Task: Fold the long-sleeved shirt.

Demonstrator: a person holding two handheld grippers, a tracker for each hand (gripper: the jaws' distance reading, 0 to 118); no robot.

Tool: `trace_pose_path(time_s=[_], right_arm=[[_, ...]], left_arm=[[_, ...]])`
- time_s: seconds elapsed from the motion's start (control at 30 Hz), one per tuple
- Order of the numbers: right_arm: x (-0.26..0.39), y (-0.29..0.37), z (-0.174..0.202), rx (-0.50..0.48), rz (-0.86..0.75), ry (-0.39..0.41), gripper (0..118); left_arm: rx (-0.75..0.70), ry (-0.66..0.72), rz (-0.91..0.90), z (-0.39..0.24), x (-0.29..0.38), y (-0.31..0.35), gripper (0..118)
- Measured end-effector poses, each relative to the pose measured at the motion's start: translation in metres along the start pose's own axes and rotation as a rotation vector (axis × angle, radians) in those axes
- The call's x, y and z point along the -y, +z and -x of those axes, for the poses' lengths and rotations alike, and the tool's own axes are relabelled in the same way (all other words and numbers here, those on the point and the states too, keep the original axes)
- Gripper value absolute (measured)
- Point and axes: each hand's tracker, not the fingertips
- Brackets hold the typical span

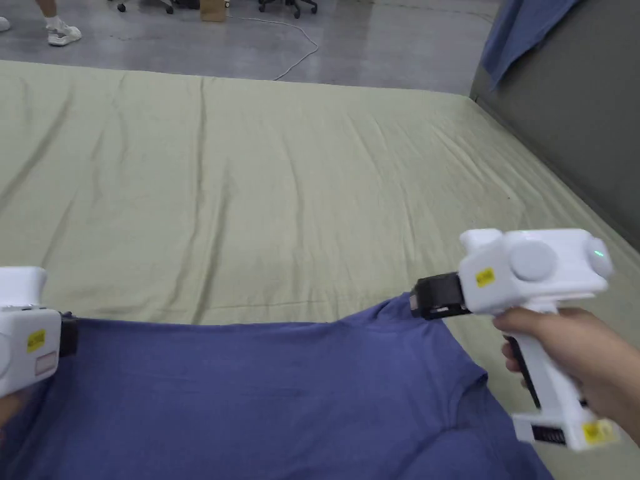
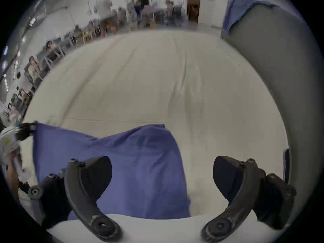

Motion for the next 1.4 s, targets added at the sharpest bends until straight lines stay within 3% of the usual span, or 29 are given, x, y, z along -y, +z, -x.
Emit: trace_pose_path(time_s=[0.1, 0.17, 0.23, 0.27, 0.3, 0.33, 0.4, 0.43, 0.57, 0.9, 1.13, 1.4], right_arm=[[-0.017, -0.053, -0.006, 0.031, 0.164, -0.039, 112], [-0.010, -0.067, 0.001, 0.052, 0.161, -0.065, 85], [-0.001, -0.065, 0.005, 0.047, 0.142, -0.065, 81], [0.001, -0.059, 0.005, 0.053, 0.137, -0.058, 68], [-0.006, -0.053, 0.007, 0.040, 0.134, -0.048, 38], [-0.004, -0.042, 0.007, 0.013, 0.094, -0.032, 0], [0.005, -0.017, 0.008, -0.030, 0.065, -0.034, 0], [0.013, 0.003, 0.018, -0.053, 0.028, 0.003, 0], [0.047, 0.086, 0.029, -0.011, -0.147, 0.103, 0], [0.155, 0.307, 0.037, -0.067, -0.579, -0.044, 0], [0.115, 0.405, 0.032, -0.066, -0.737, -0.038, 0], [-0.007, 0.488, 0.038, -0.009, -0.848, 0.002, 0]], left_arm=[[0.021, 0.037, -0.006, 0.016, -0.008, 0.006, 0], [0.018, 0.047, 0.010, 0.023, -0.012, 0.007, 0], [0.032, 0.063, 0.011, 0.028, -0.010, 0.009, 0], [0.037, 0.063, 0.012, 0.029, -0.011, 0.009, 0], [0.038, 0.066, 0.014, 0.030, -0.012, 0.010, 0], [0.041, 0.073, 0.012, 0.030, -0.009, 0.013, 0], [0.030, 0.106, -0.028, 0.032, -0.009, 0.024, 0], [0.027, 0.122, -0.042, 0.034, -0.009, 0.032, 0], [0.057, 0.166, -0.082, 0.035, -0.004, 0.079, 0], [0.105, 0.220, -0.269, 0.035, 0.002, 0.248, 0], [0.106, 0.180, -0.535, 0.029, -0.060, 0.345, 0], [0.099, 0.187, -0.629, 0.035, -0.184, 0.371, 0]])
